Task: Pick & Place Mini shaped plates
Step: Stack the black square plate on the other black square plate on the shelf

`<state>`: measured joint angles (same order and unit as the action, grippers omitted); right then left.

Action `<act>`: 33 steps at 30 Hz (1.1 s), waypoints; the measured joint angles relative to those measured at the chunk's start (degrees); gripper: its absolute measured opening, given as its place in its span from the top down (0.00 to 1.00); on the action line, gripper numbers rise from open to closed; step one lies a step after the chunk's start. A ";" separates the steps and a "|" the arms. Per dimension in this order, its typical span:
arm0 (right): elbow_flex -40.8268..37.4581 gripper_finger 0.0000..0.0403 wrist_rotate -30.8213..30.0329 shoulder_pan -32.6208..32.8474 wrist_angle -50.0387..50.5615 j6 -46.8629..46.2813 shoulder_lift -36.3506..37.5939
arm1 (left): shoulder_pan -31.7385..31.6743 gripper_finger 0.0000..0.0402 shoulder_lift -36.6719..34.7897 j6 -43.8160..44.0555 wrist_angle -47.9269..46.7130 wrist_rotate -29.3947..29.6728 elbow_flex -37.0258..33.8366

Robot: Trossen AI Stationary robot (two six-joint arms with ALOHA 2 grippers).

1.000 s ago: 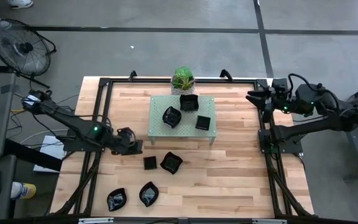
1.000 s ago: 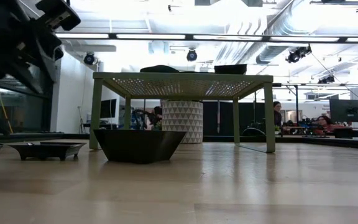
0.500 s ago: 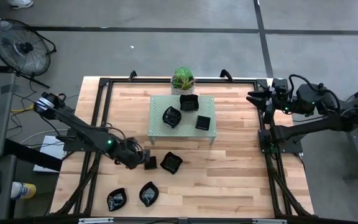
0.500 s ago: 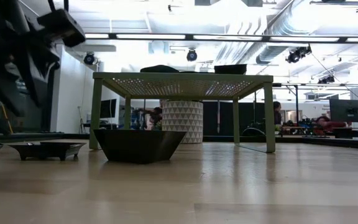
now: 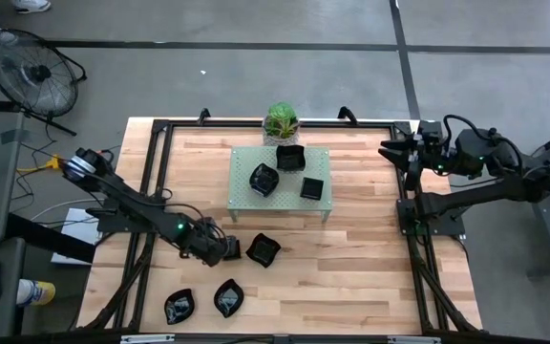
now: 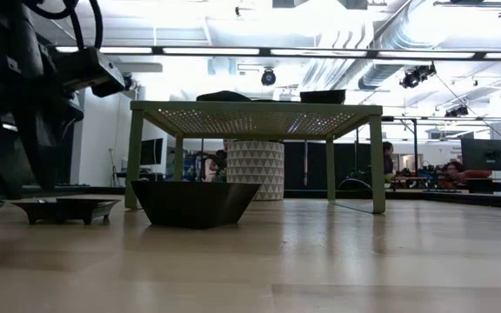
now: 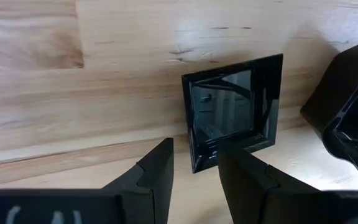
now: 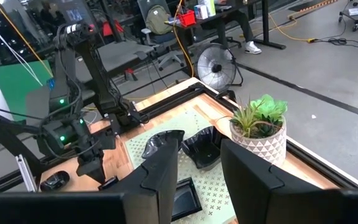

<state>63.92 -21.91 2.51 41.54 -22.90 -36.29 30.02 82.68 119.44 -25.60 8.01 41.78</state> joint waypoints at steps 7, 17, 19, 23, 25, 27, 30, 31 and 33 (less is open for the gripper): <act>0.00 0.71 0.00 0.00 0.07 -0.07 0.00 | 0.00 0.70 1.36 0.85 -0.18 0.02 -0.02; 0.00 0.71 0.00 0.00 0.17 -0.09 0.00 | 0.00 0.70 3.56 0.87 1.72 -0.02 -0.02; 0.00 0.71 0.00 0.00 0.20 -0.11 0.00 | 0.00 0.70 4.21 0.98 2.45 -0.07 -0.02; 0.00 0.71 0.00 0.00 0.22 -0.15 0.00 | 0.00 0.70 4.38 2.29 2.42 0.02 -0.02; 0.00 0.71 0.00 0.00 0.22 -0.15 0.00 | 0.00 0.70 4.38 2.36 2.40 0.04 -0.02; 0.00 0.71 0.00 0.00 0.22 -0.15 0.00 | 0.00 0.70 4.38 2.36 2.40 0.07 -0.02; 0.00 0.71 0.00 0.00 0.22 -0.15 0.00 | 0.00 0.73 4.38 2.36 2.40 -0.18 -0.02; 0.00 0.71 0.00 0.00 0.22 -0.15 0.00 | 0.00 0.74 4.39 2.38 2.35 -0.24 -0.02; 0.00 0.71 0.00 0.02 0.22 -0.13 0.00 | 0.00 0.79 4.43 2.38 2.23 -0.33 -0.02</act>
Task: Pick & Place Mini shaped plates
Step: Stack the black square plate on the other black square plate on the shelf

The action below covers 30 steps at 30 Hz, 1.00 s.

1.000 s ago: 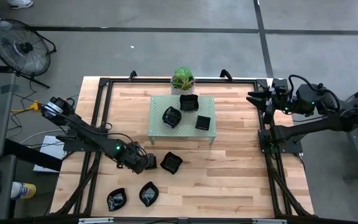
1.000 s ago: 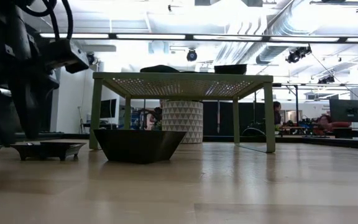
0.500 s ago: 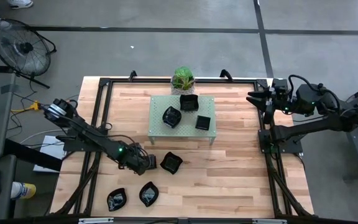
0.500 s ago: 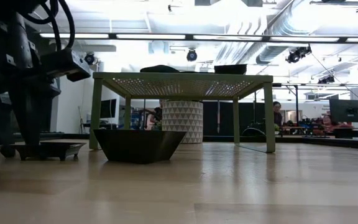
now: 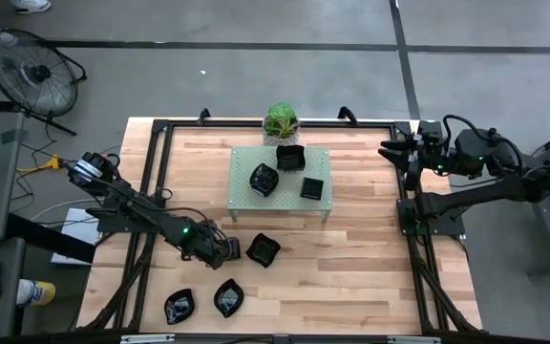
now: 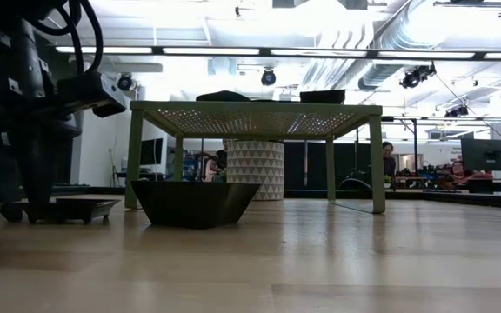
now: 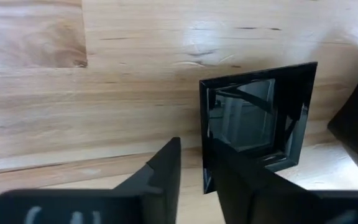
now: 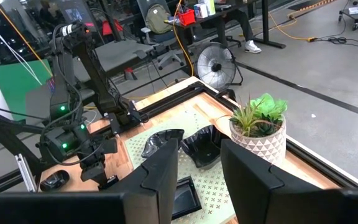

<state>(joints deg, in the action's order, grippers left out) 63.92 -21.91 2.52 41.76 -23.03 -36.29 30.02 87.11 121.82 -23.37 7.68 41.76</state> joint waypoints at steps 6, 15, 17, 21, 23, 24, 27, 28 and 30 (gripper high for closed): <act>0.00 0.71 0.00 -0.01 0.01 0.02 0.00 | 0.00 0.94 0.07 -0.01 1.10 -0.15 -0.07; 0.00 0.71 0.00 -0.02 0.18 0.08 -0.11 | 0.00 0.99 0.03 -1.95 2.58 -0.91 -0.07; 0.00 0.71 0.00 -0.01 0.28 0.07 -0.13 | 0.00 0.99 -0.38 -2.27 2.49 -1.60 -0.04; 0.00 0.71 -0.02 0.00 0.28 0.03 -0.13 | 0.00 1.00 -2.17 -3.62 -1.00 -1.58 0.83; 0.00 0.71 -0.09 -0.02 0.28 0.00 -0.13 | 0.00 1.00 -3.39 -4.54 -5.86 -1.52 2.70; 0.00 0.71 -0.09 -0.01 0.28 0.00 -0.13 | 0.00 1.00 -3.95 -4.91 -8.37 -1.63 3.89; 0.00 0.71 -0.13 -0.02 0.28 -0.02 -0.13 | 0.00 1.00 -5.28 -7.08 -17.13 -2.29 8.05; 0.00 0.71 -0.13 -0.02 0.28 -0.02 -0.13 | 0.00 1.00 -5.54 -7.90 -19.46 -2.34 9.60; 0.00 0.71 -0.15 -0.02 0.26 -0.02 -0.13 | 0.00 1.00 -6.12 -9.23 -23.89 -2.33 12.54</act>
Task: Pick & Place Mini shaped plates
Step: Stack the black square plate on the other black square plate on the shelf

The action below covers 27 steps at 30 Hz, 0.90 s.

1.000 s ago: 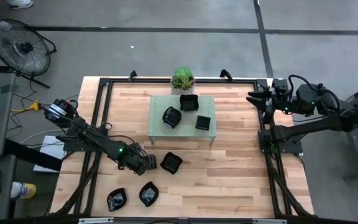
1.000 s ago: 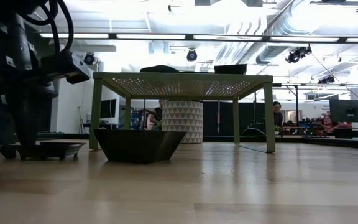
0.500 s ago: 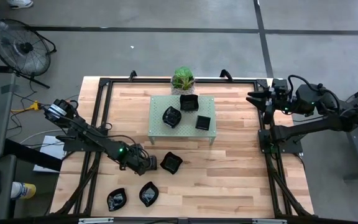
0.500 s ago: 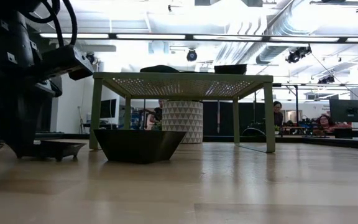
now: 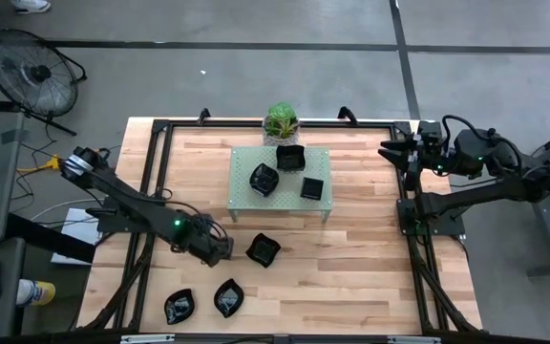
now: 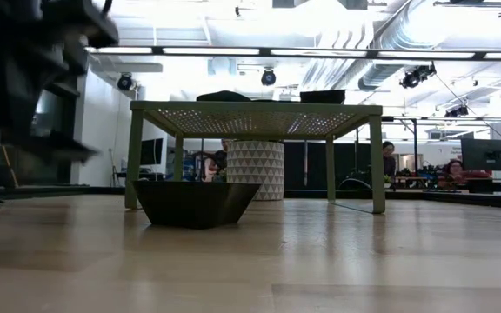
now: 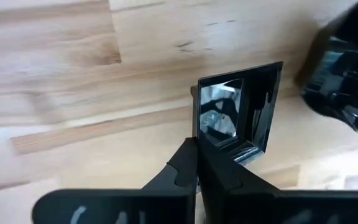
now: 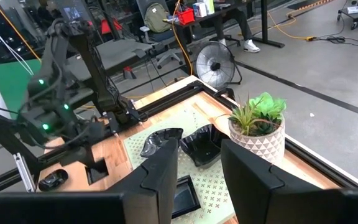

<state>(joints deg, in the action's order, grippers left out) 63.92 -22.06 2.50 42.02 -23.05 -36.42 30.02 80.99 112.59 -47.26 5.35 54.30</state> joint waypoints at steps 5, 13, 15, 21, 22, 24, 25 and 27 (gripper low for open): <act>0.00 0.71 -0.02 0.00 -0.02 0.00 0.00 | 0.02 1.00 0.06 -0.68 -10.95 2.52 7.84; 0.00 0.71 -0.04 0.00 -0.11 0.00 -1.05 | 0.01 1.00 0.06 -1.44 -24.63 14.07 19.45; 0.00 0.71 -0.04 0.00 -0.13 0.00 -1.52 | 0.02 1.00 0.06 -1.44 -27.16 17.12 22.08; 0.00 0.71 0.66 0.02 -3.01 1.03 -3.63 | 0.00 1.00 0.06 -2.80 -32.68 27.74 27.50; 0.00 0.71 0.72 0.02 -3.89 1.37 -3.93 | 0.00 1.00 0.06 -3.42 -32.71 29.82 27.98; 0.00 0.71 0.76 0.00 -6.04 2.22 -4.98 | 0.00 1.00 0.06 -4.63 -32.62 34.01 28.67; 0.00 0.71 0.76 0.01 -7.11 2.75 -5.57 | 0.00 1.00 0.06 -5.24 -32.57 36.26 28.82; 0.00 0.71 0.76 0.00 -9.22 4.13 -7.10 | 0.00 1.00 0.06 -6.88 -32.17 41.10 28.99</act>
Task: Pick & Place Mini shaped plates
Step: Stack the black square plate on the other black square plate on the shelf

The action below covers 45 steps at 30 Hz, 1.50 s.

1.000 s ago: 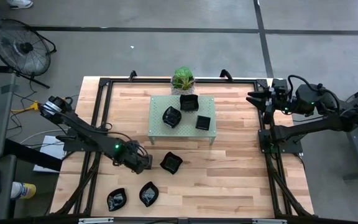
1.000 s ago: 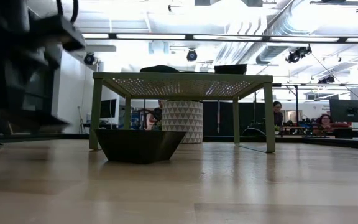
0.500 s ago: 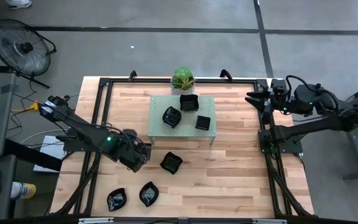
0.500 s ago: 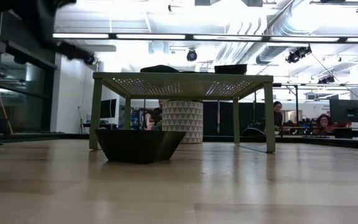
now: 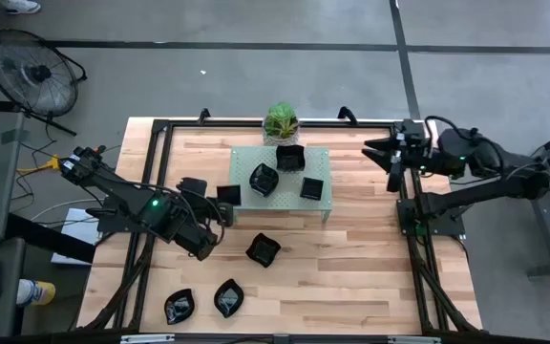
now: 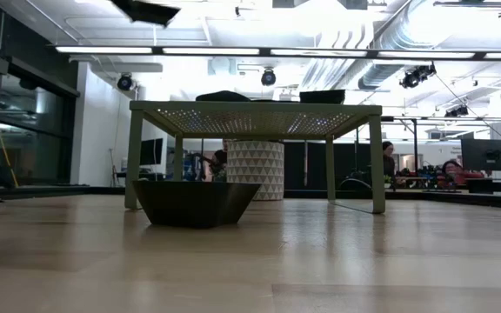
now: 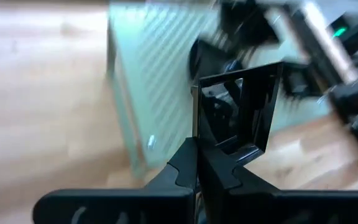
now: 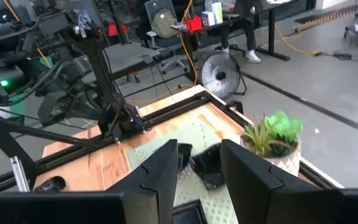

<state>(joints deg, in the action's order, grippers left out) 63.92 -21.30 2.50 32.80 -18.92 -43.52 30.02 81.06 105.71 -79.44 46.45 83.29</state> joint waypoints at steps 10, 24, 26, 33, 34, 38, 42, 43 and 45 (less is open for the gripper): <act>0.00 0.73 -2.39 0.00 -16.17 6.52 -12.14 | -1.66 1.00 0.22 -10.13 0.61 20.62 0.02; 0.00 0.75 0.17 0.02 -41.26 16.41 -30.85 | -8.03 1.00 0.22 -34.96 12.79 31.88 0.02; 0.00 0.75 1.36 0.02 -45.12 16.42 -32.99 | -8.43 1.00 0.22 -37.91 14.76 32.39 0.02; 0.00 0.76 5.16 -1.71 -58.33 9.23 -39.46 | -8.76 1.00 0.22 -47.30 19.41 32.95 0.02; 0.00 0.75 5.34 -1.98 -59.24 8.45 -40.02 | -8.76 1.00 0.22 -48.16 19.91 32.93 0.02; 0.00 0.75 6.07 -2.66 -61.50 6.94 -41.93 | -8.76 1.00 0.22 -49.71 20.05 32.86 0.02; 0.00 0.75 6.34 -2.89 -63.67 6.92 -43.06 | -8.76 1.00 0.22 -50.18 20.23 32.94 0.02; 0.00 0.75 6.31 -2.91 -64.19 6.93 -43.44 | -8.76 1.00 0.22 -50.18 20.24 33.01 0.02; 0.15 0.75 6.23 -3.06 -64.72 6.95 -44.13 | -8.76 1.00 0.22 -50.18 20.24 33.16 0.02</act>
<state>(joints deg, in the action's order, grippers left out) 64.07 -15.07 -0.55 -31.92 -11.97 -87.65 21.26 81.28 55.53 -59.20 79.61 83.31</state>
